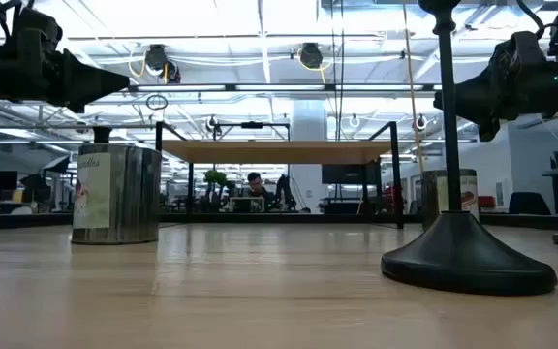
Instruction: Pick & Place candle stick holders
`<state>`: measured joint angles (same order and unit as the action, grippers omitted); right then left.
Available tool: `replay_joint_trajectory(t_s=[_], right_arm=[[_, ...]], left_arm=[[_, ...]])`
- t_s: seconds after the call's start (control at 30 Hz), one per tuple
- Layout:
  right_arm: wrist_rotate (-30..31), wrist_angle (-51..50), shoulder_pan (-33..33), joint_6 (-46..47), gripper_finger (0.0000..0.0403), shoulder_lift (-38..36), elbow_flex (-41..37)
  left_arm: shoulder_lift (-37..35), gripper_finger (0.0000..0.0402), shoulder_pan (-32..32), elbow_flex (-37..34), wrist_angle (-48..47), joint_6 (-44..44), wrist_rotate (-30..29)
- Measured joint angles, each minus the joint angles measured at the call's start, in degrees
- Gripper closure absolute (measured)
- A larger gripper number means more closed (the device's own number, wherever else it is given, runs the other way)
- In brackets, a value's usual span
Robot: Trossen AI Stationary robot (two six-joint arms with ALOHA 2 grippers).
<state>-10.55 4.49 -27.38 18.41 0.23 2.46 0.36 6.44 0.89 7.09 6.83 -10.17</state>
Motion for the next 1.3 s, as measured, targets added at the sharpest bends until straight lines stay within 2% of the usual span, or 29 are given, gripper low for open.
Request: replay_joint_trajectory(t_s=[1.3], right_arm=[[0.0,0.0,-1.5,0.0,0.033,0.3,0.0]], left_arm=[[0.0,0.0364,0.0,0.0,0.0,0.0,0.0]])
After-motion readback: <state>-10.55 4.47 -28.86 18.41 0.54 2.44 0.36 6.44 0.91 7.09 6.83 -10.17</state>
